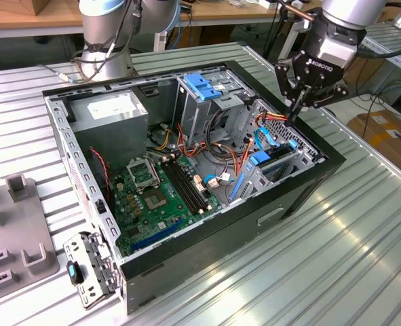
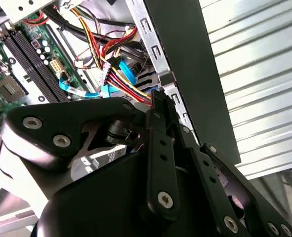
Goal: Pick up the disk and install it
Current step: 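Insert the second disk wire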
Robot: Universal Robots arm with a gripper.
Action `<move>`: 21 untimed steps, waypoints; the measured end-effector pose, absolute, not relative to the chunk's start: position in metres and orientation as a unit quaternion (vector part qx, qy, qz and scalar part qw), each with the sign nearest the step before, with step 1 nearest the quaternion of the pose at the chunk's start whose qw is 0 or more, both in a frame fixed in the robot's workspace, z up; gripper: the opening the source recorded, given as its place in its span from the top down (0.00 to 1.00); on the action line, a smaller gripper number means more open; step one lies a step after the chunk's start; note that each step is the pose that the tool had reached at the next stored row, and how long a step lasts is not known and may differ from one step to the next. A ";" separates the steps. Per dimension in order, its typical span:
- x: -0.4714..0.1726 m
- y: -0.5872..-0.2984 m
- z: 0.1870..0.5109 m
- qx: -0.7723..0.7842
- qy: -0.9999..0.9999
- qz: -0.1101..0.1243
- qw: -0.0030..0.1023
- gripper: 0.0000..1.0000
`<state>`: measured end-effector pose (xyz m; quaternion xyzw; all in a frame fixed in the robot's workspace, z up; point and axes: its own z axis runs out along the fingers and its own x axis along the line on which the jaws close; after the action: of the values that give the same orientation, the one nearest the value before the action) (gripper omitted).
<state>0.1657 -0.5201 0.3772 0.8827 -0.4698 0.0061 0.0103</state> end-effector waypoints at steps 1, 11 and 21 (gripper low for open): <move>0.166 -0.520 0.377 0.880 -0.475 0.006 0.010 0.84; 0.166 -0.520 0.377 0.868 -0.497 0.006 0.010 0.84; 0.166 -0.520 0.376 0.827 -0.562 0.005 0.011 0.84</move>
<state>0.1657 -0.5201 0.3761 0.8270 -0.5621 0.0049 0.0109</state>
